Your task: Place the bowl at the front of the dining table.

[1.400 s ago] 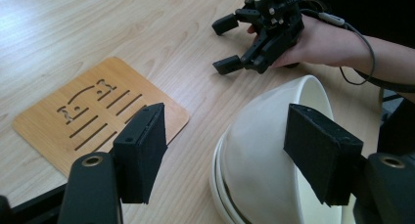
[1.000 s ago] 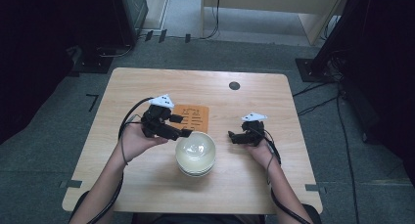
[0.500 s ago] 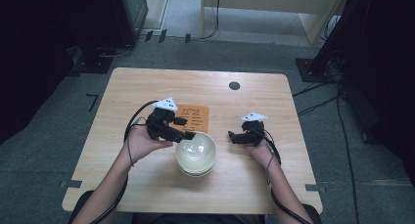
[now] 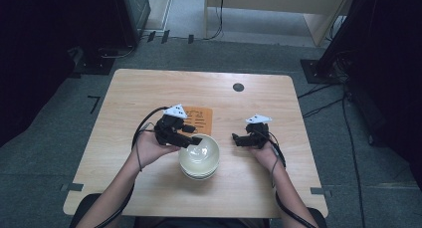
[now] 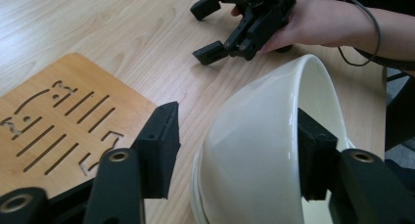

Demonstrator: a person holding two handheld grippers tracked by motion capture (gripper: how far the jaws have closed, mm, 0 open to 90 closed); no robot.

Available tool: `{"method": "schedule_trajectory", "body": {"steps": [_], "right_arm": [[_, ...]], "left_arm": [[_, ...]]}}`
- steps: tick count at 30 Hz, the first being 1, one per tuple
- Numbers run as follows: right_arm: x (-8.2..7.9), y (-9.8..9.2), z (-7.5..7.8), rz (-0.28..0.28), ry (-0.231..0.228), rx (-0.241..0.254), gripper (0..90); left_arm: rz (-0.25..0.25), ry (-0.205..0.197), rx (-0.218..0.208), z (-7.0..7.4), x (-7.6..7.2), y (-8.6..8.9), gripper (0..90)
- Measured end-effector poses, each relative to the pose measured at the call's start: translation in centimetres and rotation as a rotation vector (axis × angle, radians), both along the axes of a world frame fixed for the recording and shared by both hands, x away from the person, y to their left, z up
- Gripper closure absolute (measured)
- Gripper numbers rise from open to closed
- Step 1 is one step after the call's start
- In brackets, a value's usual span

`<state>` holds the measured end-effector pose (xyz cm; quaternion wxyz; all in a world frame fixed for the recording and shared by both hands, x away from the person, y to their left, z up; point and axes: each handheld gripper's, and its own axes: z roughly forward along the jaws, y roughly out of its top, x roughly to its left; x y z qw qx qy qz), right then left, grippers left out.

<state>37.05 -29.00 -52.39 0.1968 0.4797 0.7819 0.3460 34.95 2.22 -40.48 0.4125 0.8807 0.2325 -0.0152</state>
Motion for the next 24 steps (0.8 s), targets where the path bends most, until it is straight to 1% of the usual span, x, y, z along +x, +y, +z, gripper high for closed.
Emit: {"method": "schedule_trajectory", "body": {"steps": [3, 12, 15, 17, 20, 24], "right_arm": [[0.0, 0.0, 0.0, 0.0, 0.0, 0.0, 8.3], [0.0, 0.0, 0.0, 0.0, 0.0, 0.0, 8.3], [0.0, 0.0, 0.0, 0.0, 0.0, 0.0, 8.3], [0.0, 0.0, 0.0, 0.0, 0.0, 0.0, 8.3], [0.0, 0.0, 0.0, 0.0, 0.0, 0.0, 8.3], [0.0, 0.0, 0.0, 0.0, 0.0, 0.0, 8.3]], "left_arm": [[0.003, -0.006, -0.009, -0.1, -0.1, 0.0, 48.7], [-0.016, -0.025, -0.008, -0.5, -0.4, -0.7, 52.6], [-0.007, -0.013, -0.017, -0.7, -0.4, -0.9, 52.2], [-0.009, -0.018, -0.01, -0.8, -0.5, -1.1, 52.7], [-0.005, -0.037, 0.009, -0.9, -0.7, -1.4, 52.7], [0.004, -0.034, 0.016, -1.0, -0.6, -1.6, 54.0]]}}
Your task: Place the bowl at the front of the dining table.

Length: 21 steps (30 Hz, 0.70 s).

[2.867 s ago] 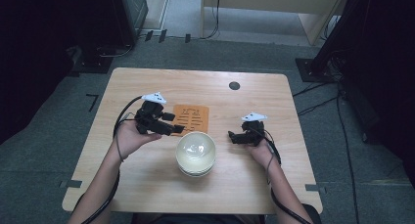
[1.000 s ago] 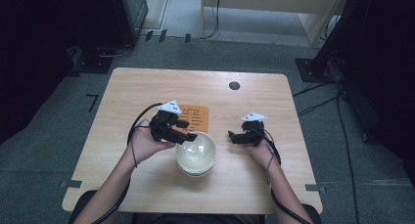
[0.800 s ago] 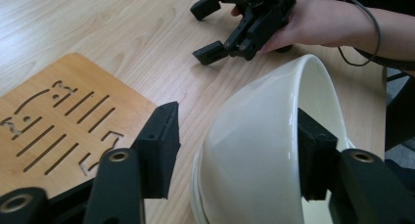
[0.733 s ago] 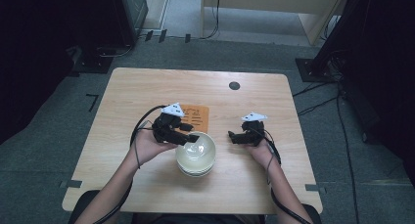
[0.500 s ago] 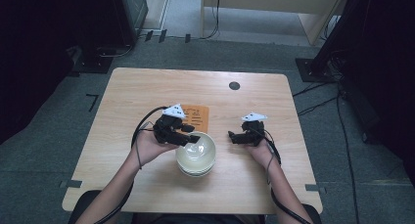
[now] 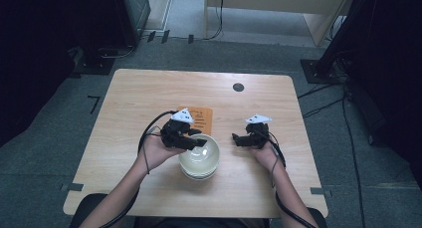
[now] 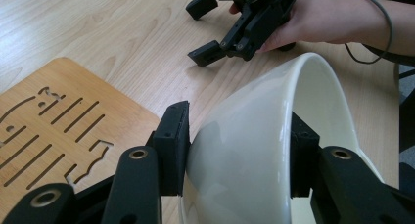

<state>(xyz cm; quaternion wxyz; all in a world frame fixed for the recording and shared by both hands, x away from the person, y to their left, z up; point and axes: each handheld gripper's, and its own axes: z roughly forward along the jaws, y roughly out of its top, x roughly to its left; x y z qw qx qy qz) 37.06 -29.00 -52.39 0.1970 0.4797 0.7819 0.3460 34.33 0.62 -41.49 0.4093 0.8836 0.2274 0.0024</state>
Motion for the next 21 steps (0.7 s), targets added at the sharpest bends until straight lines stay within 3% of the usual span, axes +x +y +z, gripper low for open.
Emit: {"method": "schedule_trajectory", "body": {"steps": [8, 16, 21], "right_arm": [[0.0, 0.0, 0.0, 0.0, 0.0, 0.0, 8.3], [0.0, 0.0, 0.0, 0.0, 0.0, 0.0, 8.3], [0.0, 0.0, 0.0, 0.0, 0.0, 0.0, 8.3]], "left_arm": [[0.026, -0.028, 0.025, -0.11, -0.07, -0.45, 61.2], [0.011, -0.016, 0.055, -0.45, 0.3, -0.3, 69.5], [-0.004, 0.018, 0.03, -0.77, 0.73, 0.14, 72.2]]}}
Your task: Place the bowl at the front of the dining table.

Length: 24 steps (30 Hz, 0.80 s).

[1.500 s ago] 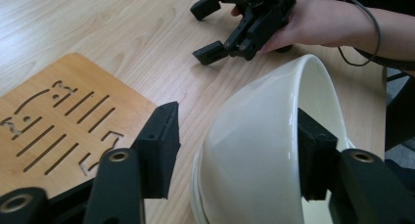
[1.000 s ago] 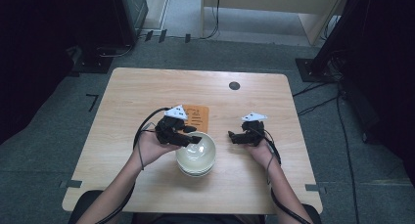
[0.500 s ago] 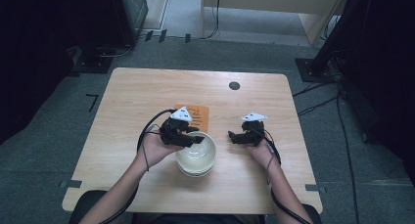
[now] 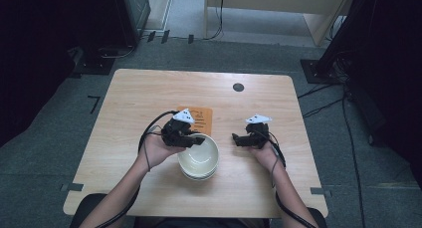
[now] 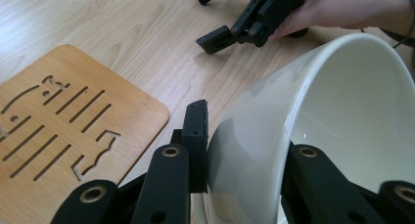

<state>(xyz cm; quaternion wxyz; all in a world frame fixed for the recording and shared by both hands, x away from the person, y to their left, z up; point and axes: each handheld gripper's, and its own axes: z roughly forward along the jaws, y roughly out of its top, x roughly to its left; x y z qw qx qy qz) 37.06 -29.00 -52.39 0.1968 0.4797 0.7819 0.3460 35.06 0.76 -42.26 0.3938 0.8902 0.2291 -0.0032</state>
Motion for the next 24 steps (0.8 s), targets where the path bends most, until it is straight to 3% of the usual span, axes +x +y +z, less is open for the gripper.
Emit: {"method": "schedule_trajectory", "body": {"steps": [3, 8, 15, 24], "right_arm": [[0.0, 0.0, 0.0, 0.0, 0.001, 0.001, 8.3], [0.0, 0.0, 0.0, -0.001, 0.001, 0.001, 8.3], [0.0, 0.0, 0.0, 0.0, 0.001, 0.0, 8.3], [0.0, 0.0, 0.0, 0.0, 0.001, 0.0, 8.3]], "left_arm": [[-0.007, 0.023, -0.037, -0.1, 0.3, 0.5, 73.9], [-0.019, 0.009, -0.013, -0.3, 0.2, 0.8, 78.5], [-0.016, 0.017, -0.058, -0.1, 0.4, 1.5, 81.3], [0.008, 0.027, -0.085, 0.2, 0.9, 2.4, 81.2]]}}
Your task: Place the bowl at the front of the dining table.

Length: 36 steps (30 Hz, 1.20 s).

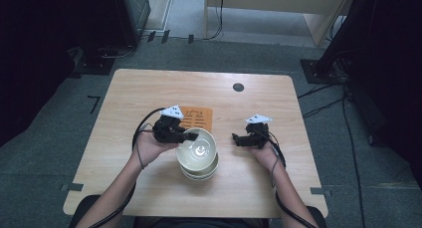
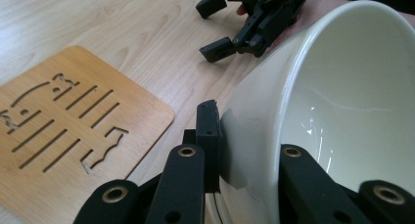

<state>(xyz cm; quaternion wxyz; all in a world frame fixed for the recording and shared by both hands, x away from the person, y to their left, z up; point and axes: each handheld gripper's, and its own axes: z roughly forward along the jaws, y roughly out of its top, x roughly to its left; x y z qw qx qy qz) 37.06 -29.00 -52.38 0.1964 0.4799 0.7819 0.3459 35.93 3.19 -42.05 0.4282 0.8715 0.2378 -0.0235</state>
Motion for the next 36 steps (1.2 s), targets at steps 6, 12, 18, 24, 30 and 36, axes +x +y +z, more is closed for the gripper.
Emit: {"method": "schedule_trajectory", "body": {"steps": [6, 12, 18, 24, 30, 36], "right_arm": [[0.0, 0.0, 0.0, -0.001, 0.002, 0.002, 8.3], [0.0, 0.0, 0.0, 0.0, -0.001, 0.0, 8.3], [0.0, 0.0, 0.0, 0.0, 0.0, 0.0, 8.3], [0.0, 0.0, 0.0, 0.0, 0.0, 0.0, 8.3], [0.0, 0.0, 0.0, -0.001, -0.001, 0.001, 8.3], [0.0, 0.0, 0.0, 0.0, 0.0, 0.0, 8.3]], "left_arm": [[-0.003, 0.004, -0.041, 0.4, 0.0, 0.1, 81.1], [-0.003, 0.012, -0.061, 0.5, 0.1, 0.4, 81.2], [0.001, 0.01, -0.081, 0.9, 0.1, 0.6, 81.2], [0.009, 0.006, -0.091, 1.2, 0.2, 1.0, 81.2], [0.015, 0.034, -0.115, 1.1, 0.8, 1.4, 81.2], [0.028, 0.025, -0.105, 1.5, 0.8, 1.7, 81.2]]}}
